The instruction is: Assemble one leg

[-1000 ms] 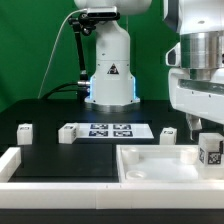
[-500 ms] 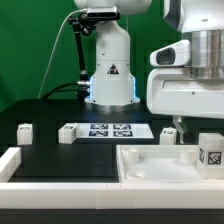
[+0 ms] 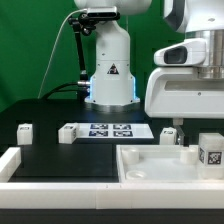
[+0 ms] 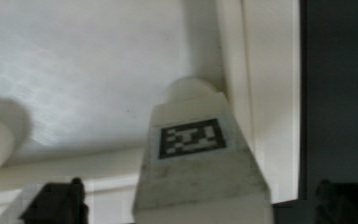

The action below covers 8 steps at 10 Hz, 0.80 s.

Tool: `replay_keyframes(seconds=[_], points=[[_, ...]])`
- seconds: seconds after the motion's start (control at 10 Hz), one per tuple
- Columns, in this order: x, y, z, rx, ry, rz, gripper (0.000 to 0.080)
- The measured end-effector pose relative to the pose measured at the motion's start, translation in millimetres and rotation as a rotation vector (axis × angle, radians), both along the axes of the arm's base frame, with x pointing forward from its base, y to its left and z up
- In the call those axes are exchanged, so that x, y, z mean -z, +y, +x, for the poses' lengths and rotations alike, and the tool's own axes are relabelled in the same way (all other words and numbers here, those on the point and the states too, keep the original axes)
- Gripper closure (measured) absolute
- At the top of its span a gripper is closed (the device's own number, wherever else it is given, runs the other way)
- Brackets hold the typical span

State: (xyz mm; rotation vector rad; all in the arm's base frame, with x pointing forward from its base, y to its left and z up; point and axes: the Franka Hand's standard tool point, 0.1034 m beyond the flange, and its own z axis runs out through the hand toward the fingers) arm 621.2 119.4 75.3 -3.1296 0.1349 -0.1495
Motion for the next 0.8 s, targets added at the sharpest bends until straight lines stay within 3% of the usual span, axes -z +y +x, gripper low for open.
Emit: replay_keyframes(seconds=[0.2, 0.3, 0.4, 0.5, 0.8], points=[[-0.1, -1.9, 0.5, -0.069, -0.001, -0.012, 0.0190], [-0.1, -1.9, 0.5, -0.067, -0.001, -0.012, 0.0347], [-0.1, -2.0, 0.5, -0.067, -0.001, -0.012, 0.0347], [-0.1, -1.9, 0.4, -0.061, -0.001, -0.011, 0.0484], [0.1, -2.3, 0.5, 0.083, 0.000, 0.006, 0.0509]])
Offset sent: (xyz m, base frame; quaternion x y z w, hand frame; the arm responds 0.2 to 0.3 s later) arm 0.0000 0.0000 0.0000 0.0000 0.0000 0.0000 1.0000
